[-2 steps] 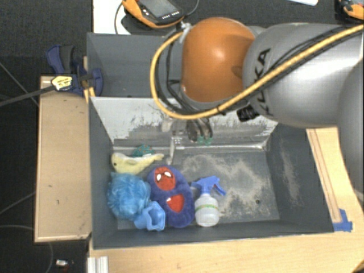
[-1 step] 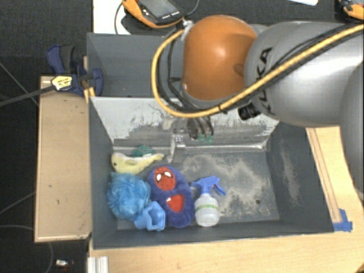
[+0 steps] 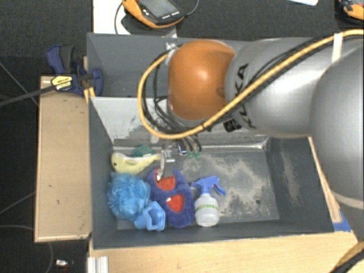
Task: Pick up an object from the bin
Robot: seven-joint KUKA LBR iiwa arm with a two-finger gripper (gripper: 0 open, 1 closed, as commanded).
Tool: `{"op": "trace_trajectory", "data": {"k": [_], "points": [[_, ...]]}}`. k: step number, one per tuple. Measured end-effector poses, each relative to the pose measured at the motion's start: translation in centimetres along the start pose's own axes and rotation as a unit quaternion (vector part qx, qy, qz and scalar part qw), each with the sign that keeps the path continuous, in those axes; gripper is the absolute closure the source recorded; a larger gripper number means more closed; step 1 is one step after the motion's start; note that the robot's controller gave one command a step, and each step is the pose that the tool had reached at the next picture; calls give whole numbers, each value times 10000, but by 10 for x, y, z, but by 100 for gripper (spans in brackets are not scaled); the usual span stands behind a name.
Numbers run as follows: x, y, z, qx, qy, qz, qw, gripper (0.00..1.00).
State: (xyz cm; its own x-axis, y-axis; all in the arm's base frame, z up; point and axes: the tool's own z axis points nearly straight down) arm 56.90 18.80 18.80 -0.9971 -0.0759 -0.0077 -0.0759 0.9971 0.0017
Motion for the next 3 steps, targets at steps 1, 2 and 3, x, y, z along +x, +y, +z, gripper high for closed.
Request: {"op": "trace_trajectory", "data": {"k": [1, 2, 3], "points": [[29, 19, 38, -3, -13, -939, 9956, 0], [28, 12, 52, -1, -2, -1632, 9866, 0], [32, 13, 46, -8, -16, -2583, 9661, 0]]}}
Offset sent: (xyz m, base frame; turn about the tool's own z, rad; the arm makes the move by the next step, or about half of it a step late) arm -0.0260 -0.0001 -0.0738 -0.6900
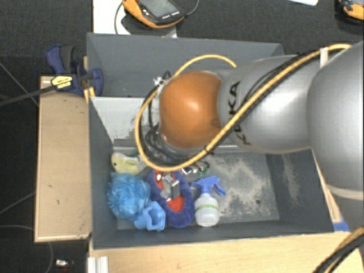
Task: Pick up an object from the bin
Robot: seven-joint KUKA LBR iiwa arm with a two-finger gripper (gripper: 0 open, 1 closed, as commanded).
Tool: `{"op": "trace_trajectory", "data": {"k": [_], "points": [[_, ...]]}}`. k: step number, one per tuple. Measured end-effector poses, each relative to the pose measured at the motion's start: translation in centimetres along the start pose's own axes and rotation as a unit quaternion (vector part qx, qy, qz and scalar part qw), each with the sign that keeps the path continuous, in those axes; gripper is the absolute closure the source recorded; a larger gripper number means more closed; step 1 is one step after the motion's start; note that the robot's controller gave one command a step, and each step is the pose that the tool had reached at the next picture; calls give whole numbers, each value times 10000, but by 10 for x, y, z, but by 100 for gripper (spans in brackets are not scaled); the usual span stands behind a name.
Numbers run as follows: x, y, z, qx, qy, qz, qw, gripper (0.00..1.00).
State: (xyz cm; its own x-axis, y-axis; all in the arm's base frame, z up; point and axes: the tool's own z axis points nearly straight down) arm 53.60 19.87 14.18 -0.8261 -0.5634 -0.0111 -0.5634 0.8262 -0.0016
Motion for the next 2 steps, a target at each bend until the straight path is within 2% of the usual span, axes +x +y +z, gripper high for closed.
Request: {"op": "trace_trajectory", "data": {"k": [1, 2], "points": [[-2, 7, -12, 2, -6, 1168, 9932, 0], [11, 23, -13, 3, 0, 728, 9973, 0]]}}
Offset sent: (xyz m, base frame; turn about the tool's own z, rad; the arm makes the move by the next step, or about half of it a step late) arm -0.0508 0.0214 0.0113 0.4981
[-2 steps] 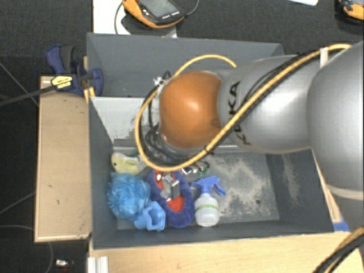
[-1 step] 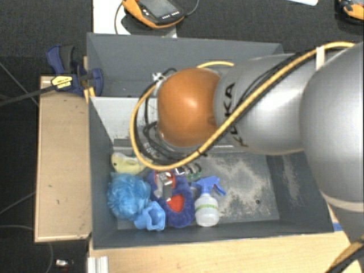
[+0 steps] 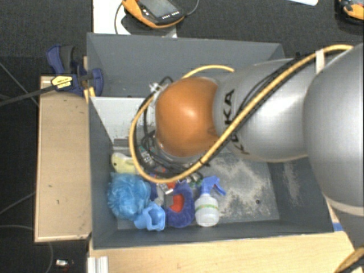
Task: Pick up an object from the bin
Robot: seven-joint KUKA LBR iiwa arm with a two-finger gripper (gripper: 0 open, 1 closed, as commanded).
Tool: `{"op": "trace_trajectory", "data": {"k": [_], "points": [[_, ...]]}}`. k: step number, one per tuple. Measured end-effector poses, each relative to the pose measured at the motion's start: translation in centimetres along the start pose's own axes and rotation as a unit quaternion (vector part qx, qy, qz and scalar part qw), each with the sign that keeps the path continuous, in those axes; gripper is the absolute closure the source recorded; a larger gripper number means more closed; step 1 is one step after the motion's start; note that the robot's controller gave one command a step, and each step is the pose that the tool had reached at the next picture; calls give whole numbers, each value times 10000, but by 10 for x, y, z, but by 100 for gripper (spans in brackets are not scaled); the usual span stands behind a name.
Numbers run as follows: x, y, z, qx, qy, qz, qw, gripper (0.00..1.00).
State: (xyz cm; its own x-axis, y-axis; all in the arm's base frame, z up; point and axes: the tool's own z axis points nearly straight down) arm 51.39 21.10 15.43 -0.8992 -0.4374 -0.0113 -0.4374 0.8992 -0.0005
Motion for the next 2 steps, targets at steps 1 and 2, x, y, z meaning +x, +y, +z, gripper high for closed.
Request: {"op": "trace_trajectory", "data": {"k": [1, 2], "points": [[21, -7, -6, -3, -5, 1772, 9842, 0], [28, 7, -12, -5, 6, 2438, 9698, 0]]}}
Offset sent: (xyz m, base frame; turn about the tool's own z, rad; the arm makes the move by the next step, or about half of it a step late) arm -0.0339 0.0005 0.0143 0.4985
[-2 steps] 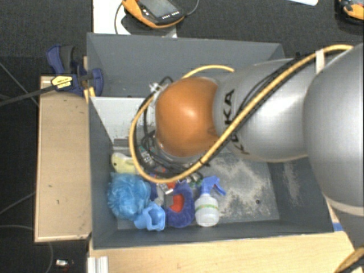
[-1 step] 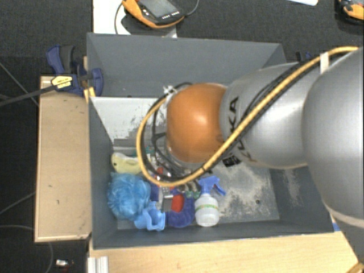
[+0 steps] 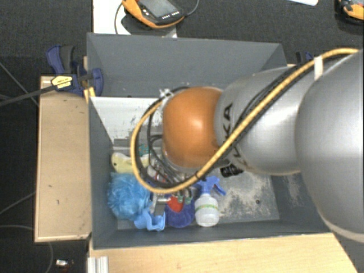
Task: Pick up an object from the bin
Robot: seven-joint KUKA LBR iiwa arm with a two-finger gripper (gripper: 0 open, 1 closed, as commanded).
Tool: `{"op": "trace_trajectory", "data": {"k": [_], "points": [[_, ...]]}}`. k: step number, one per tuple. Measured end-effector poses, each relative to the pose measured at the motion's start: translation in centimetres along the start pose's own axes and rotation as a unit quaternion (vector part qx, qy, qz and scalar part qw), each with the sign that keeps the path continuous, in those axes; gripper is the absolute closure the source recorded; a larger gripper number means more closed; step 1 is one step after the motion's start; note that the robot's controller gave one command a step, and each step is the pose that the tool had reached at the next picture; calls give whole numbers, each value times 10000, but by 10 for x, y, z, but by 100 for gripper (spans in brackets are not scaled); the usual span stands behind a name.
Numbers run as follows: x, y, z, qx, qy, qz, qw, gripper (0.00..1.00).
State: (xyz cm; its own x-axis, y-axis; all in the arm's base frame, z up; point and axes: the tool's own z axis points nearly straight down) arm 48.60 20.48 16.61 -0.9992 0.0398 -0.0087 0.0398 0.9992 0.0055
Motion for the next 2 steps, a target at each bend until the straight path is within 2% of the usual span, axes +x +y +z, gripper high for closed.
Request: {"op": "trace_trajectory", "data": {"k": [1, 2], "points": [[-3, -7, -64, 5, 8, 87, 10000, 0], [-6, -6, -85, -13, -36, 91, 10000, 0]]}}
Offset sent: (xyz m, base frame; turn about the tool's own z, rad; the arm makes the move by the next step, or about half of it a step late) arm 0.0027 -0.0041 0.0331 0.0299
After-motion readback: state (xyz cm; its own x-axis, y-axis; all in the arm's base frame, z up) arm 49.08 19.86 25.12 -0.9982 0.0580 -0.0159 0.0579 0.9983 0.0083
